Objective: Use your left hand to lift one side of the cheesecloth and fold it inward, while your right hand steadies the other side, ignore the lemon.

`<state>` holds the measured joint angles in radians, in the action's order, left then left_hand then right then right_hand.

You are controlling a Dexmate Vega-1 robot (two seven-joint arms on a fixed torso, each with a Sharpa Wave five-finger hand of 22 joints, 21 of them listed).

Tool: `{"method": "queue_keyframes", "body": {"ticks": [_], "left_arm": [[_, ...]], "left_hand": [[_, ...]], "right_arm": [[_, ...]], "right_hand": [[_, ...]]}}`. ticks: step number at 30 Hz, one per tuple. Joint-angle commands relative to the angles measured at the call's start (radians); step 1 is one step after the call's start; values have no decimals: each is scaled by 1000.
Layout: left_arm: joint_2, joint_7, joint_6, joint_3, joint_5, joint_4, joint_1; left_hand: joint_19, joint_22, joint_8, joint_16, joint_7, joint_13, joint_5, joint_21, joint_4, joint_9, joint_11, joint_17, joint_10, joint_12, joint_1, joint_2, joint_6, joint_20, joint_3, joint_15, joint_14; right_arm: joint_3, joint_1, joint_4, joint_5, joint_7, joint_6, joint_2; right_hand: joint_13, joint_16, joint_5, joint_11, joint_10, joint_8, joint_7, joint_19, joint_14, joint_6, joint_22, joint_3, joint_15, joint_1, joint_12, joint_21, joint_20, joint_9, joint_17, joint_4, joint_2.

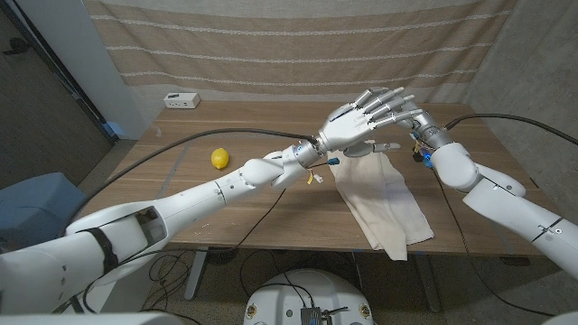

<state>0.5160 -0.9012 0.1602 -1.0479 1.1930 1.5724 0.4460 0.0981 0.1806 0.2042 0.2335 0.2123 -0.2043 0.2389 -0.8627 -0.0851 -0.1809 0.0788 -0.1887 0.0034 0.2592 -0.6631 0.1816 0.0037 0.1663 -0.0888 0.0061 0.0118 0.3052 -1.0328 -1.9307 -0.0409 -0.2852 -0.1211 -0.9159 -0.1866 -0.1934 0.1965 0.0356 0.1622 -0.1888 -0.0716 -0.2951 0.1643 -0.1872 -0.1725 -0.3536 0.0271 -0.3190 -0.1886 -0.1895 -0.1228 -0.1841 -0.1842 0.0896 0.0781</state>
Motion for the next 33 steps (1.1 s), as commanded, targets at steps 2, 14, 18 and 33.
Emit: {"method": "queue_keyframes", "body": {"ticks": [2,14,18,33], "left_arm": [[90,106,-16,224,-337,139,197],[115,323,159,419,-768,141,294],[111,438,223,470,-956,112,310],[110,780,245,590,-1418,42,350]], "left_hand": [[-10,-1,3,2,6,1,-15,0,-9,1,1,-2,13,5,21,-12,13,0,-2,4,14],[35,0,-6,-16,5,8,-42,31,-24,4,-13,0,17,-4,69,-29,28,9,10,26,-7],[67,1,-11,-27,1,10,-47,47,-30,5,-16,1,16,-9,86,-28,31,7,11,26,-30],[161,3,-29,-51,-28,16,-50,103,-52,7,-28,4,-28,-44,148,-9,-2,-1,5,23,-106]], "right_arm": [[15,39,58,93,22,102,82],[12,51,119,192,32,191,149],[7,49,138,226,34,218,169],[-23,24,167,337,20,287,227]], "right_hand": [[-2,-4,0,5,0,-1,2,-4,4,-4,1,3,2,18,-3,-4,5,-2,-4,-11,6],[-2,-3,-1,7,-4,-1,6,0,-4,-1,0,13,9,39,-2,-3,6,-2,-7,-22,5],[-2,-3,-2,8,-4,1,8,1,-7,5,0,19,12,50,-2,-2,6,-3,-8,-28,3],[-2,0,0,8,-4,4,10,10,-23,20,0,43,22,93,-3,0,21,-3,-11,-47,-13]]}}
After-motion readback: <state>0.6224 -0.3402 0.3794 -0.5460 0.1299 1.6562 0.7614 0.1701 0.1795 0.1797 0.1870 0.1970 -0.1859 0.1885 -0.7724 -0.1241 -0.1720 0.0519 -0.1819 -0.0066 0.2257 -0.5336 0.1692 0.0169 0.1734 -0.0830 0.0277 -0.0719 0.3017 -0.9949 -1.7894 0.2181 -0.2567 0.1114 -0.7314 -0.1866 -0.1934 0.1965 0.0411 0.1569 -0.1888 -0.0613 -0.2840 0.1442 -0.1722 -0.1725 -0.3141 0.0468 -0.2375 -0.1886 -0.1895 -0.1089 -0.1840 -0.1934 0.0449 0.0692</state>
